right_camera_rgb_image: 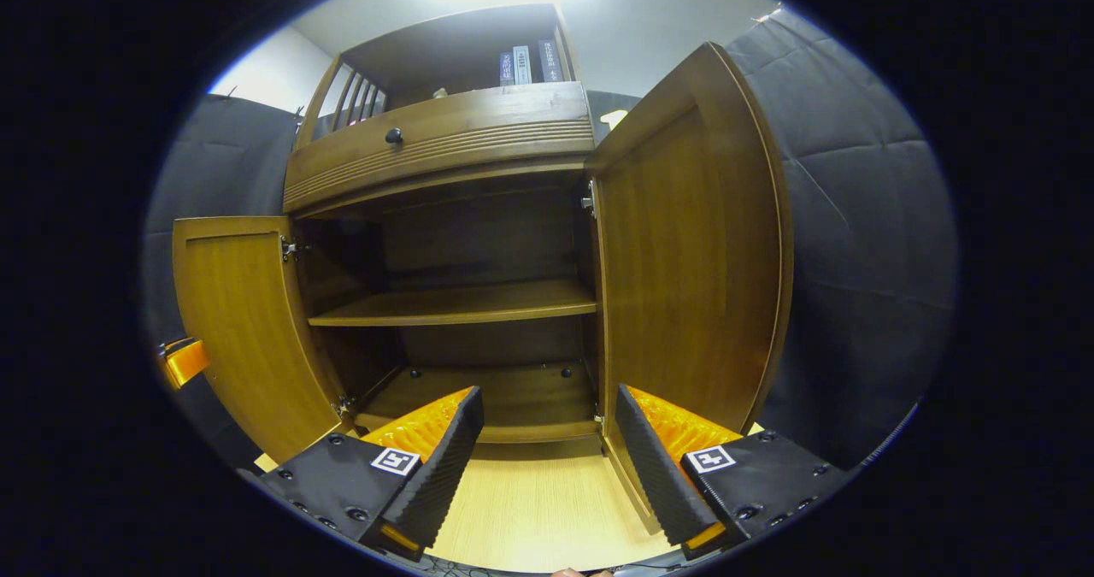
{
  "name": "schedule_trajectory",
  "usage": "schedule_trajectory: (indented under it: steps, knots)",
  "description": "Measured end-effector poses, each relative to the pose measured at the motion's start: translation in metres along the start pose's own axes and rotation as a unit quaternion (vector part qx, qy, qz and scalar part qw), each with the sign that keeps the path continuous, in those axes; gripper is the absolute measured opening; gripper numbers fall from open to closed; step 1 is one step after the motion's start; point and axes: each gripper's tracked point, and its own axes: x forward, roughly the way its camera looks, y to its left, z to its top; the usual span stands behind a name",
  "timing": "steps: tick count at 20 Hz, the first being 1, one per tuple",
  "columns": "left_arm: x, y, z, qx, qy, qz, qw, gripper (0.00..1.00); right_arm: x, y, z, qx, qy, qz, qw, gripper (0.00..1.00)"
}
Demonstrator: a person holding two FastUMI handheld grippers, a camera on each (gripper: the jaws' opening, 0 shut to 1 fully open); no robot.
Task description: Open the right door of the double-door shoe cabinet with the right hand, and open the left door with the left hand.
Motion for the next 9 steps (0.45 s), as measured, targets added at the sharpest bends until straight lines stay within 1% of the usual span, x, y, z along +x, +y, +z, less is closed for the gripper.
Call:
schedule_trajectory:
  steps: [1, 2, 4, 5, 6, 8, 9]
  knots:
    - [0.001, 0.002, 0.0, 0.002, 0.0, 0.005, 1.0, 0.81, 0.001, 0.001, -0.001, -0.001, 0.003, 0.001, 1.0, 0.92]
    - [0.001, 0.001, -0.002, 0.003, 0.001, 0.005, 1.0, 0.84, 0.002, 0.002, -0.002, -0.002, 0.005, 0.002, 1.0, 0.97]
    - [0.004, 0.002, -0.005, 0.005, 0.005, 0.007, 1.0, 0.89, 0.002, 0.007, -0.002, -0.005, 0.006, 0.008, 1.0, 0.97]
    - [0.003, 0.004, -0.004, 0.008, 0.005, 0.01, 1.0, 0.89, 0.003, 0.01, -0.001, -0.008, 0.005, 0.01, 1.0, 0.95]
    - [0.003, 0.005, -0.003, 0.009, 0.004, 0.015, 1.0, 0.89, 0.004, 0.012, -0.002, -0.009, 0.005, 0.013, 1.0, 0.98]
    - [0.004, 0.005, -0.005, 0.005, 0.004, 0.021, 1.0, 0.89, 0.006, 0.018, -0.002, -0.01, 0.006, 0.017, 1.0, 0.98]
    - [0.004, 0.005, -0.006, -0.001, 0.005, 0.025, 1.0, 0.89, 0.007, 0.02, -0.002, -0.01, 0.007, 0.019, 1.0, 1.0]
